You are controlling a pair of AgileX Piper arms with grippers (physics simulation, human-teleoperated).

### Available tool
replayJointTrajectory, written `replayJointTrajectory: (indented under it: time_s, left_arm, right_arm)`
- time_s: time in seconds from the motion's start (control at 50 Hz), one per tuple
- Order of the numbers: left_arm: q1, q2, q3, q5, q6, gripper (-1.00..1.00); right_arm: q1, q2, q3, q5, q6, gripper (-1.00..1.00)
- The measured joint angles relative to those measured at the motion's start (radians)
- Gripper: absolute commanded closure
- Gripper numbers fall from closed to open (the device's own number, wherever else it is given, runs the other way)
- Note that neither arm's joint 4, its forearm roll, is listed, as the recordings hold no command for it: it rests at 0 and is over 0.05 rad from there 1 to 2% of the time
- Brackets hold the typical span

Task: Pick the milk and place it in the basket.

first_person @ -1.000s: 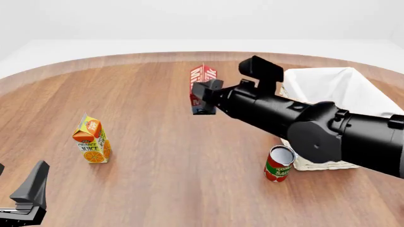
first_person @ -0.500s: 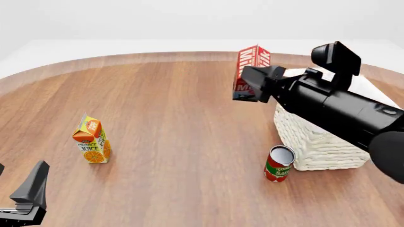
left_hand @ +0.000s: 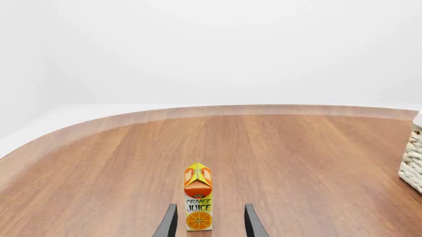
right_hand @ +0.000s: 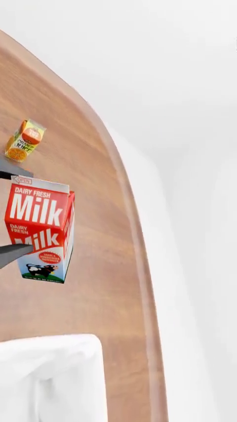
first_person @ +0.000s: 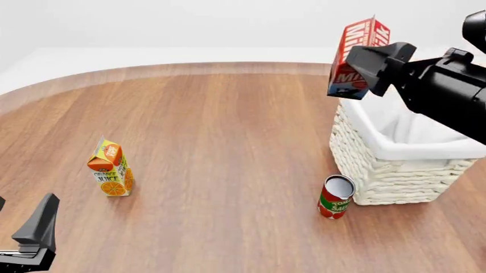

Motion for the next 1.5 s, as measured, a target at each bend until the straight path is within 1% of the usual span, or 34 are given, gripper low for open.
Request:
replayJointTrajectory:
  time_s: [0.32,0.62,0.86,1.04,1.24,1.5]
  left_arm:
    - [0.000,0.000,0.000,0.000,0.000,-1.00]
    - [0.000,0.000,0.000,0.000,0.000,-1.00]
    - [0.000,0.000,0.000,0.000,0.000,-1.00]
    - [0.000,0.000,0.000,0.000,0.000,-1.00]
    - [0.000,0.000,0.000,0.000,0.000,-1.00]
    - [0.000,0.000,0.000,0.000,0.000,-1.00]
  right_arm:
    - [-0.108,-0.046,-0.078,0.121,-0.066,1.00]
    - [-0.201,-0.068,-0.096,0.162,-0.110,1.00]
    - [-0.277,-0.063,-0.098,0.160,-0.129,1.00]
    - [-0.334,-0.055,-0.088,0.147,-0.130,1.00]
    - [-0.367,-0.028,-0.069,0.120,-0.121,1.00]
    - [-0.395,0.033,-0.035,0.057,-0.101,1.00]
